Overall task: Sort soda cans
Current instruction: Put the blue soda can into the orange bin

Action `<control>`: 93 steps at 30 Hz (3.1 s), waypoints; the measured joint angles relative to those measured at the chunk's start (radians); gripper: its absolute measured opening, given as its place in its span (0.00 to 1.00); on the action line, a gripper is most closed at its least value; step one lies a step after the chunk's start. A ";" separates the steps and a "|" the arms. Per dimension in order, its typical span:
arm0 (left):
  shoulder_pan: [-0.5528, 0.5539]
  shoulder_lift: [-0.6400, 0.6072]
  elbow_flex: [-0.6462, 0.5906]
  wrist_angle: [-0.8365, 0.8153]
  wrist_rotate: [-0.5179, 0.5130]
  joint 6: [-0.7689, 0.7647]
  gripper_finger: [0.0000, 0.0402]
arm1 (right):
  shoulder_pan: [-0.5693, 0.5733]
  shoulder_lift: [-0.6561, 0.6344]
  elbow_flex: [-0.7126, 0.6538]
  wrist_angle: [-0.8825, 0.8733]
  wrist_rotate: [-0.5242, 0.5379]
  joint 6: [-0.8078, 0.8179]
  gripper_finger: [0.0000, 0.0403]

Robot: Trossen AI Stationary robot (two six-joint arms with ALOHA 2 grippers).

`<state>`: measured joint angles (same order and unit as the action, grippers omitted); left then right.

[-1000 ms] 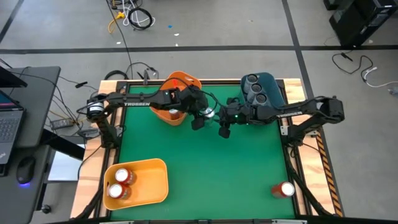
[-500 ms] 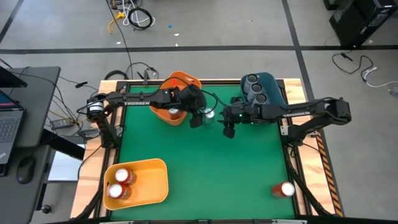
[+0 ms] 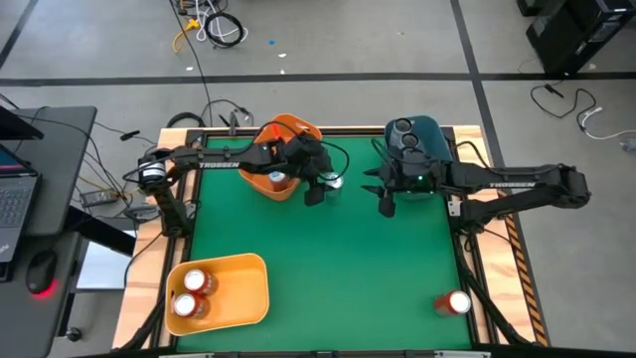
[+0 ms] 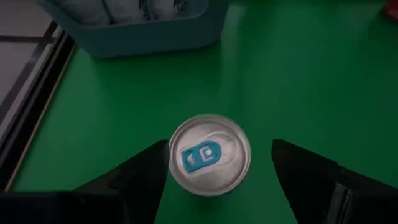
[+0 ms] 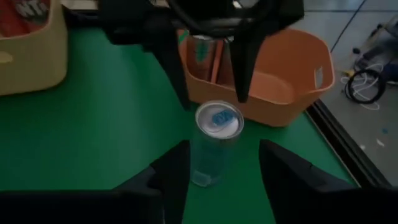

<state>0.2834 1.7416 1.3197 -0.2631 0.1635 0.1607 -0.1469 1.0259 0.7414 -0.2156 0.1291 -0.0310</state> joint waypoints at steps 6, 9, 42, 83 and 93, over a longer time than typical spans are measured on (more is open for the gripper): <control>0.042 0.000 0.000 0.002 0.188 0.015 0.72 | 0.010 -0.020 -0.076 0.061 0.000 0.009 0.36; 0.046 -0.001 -0.022 0.078 0.262 0.012 0.72 | 0.010 -0.018 -0.206 0.251 -0.007 0.026 0.30; 0.125 -0.016 -0.334 0.478 0.300 0.019 0.72 | 0.009 0.516 -0.376 1.132 0.007 0.218 0.21; 0.121 0.149 -0.364 0.895 0.336 -0.152 0.53 | -0.038 0.641 -0.309 1.143 -0.029 0.186 0.14; 0.127 0.087 -0.368 0.958 0.316 -0.172 0.53 | -0.033 0.578 -0.309 1.144 -0.022 0.188 0.14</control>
<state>0.4103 1.8282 0.9516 0.6945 0.4796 -0.0113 -0.1800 1.6034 0.4324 0.9286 0.1074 0.1571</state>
